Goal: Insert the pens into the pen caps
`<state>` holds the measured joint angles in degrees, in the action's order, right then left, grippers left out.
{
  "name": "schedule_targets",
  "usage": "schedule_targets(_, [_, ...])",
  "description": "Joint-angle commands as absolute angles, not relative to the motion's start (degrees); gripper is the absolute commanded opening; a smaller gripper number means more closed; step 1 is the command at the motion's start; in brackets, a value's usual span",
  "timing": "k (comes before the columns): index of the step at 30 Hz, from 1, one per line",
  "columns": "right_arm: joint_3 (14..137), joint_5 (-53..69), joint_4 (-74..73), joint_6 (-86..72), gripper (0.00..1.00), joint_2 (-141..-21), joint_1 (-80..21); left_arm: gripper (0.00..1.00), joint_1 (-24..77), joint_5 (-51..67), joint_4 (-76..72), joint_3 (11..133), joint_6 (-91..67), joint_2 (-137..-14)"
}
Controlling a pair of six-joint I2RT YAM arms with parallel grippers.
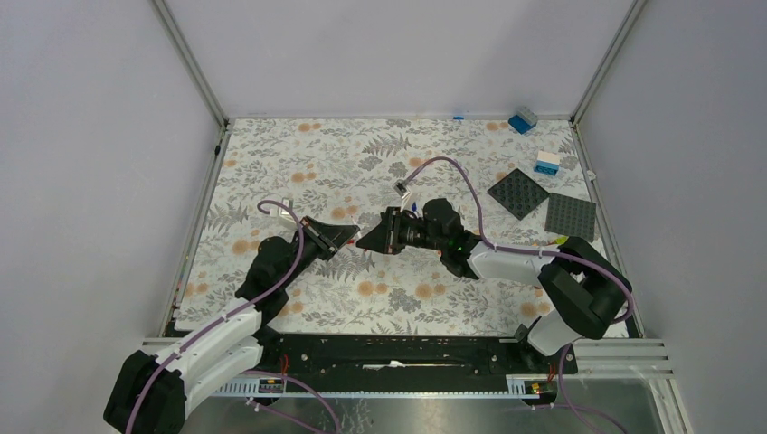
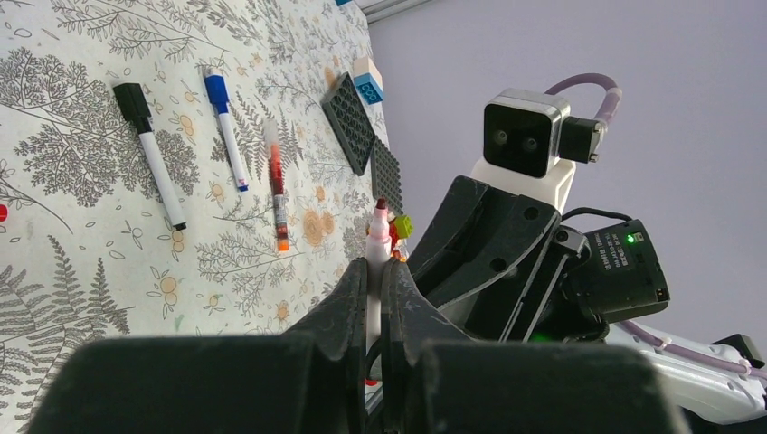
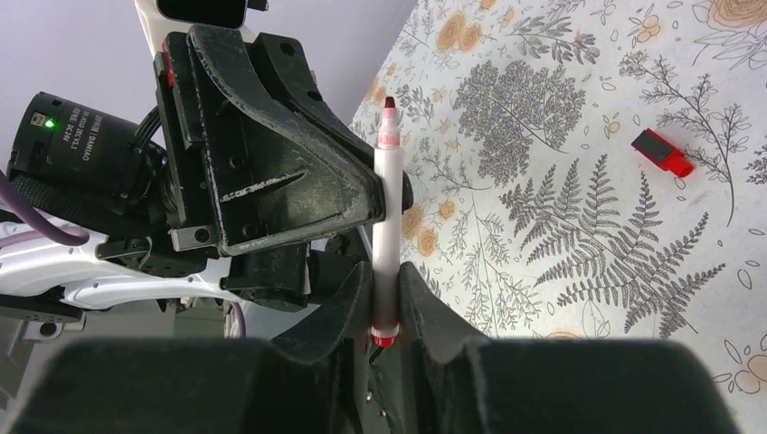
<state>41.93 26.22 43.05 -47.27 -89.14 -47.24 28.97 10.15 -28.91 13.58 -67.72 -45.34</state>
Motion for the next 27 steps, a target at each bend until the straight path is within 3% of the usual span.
schedule_targets(1, [45.0, 26.9, 44.6, -46.4, 0.03, -89.6, -48.2, 0.0, 29.1, 10.5, -32.0, 13.3, -67.5, -44.7])
schedule_targets(7, [45.0, 25.0, 40.2, -41.7, 0.0, -88.1, -48.2, 0.02, 29.1, 9.4, -23.5, 15.0, -66.0, -43.2])
schedule_targets(11, [44.5, 20.3, 32.9, -33.0, 0.0, -84.8, -48.2, 0.26, 29.1, 6.8, -14.9, 16.8, -64.5, -41.6])
schedule_targets(18, [41.8, 4.8, 19.0, -17.9, 0.0, -76.1, -48.2, 0.52, 29.1, 0.7, 2.9, 23.1, -60.9, -43.2])
schedule_targets(27, [31.1, -15.5, 18.9, -10.3, 0.0, -63.7, -48.2, 0.53, 29.2, -3.2, 10.5, 30.7, -59.9, -56.2])
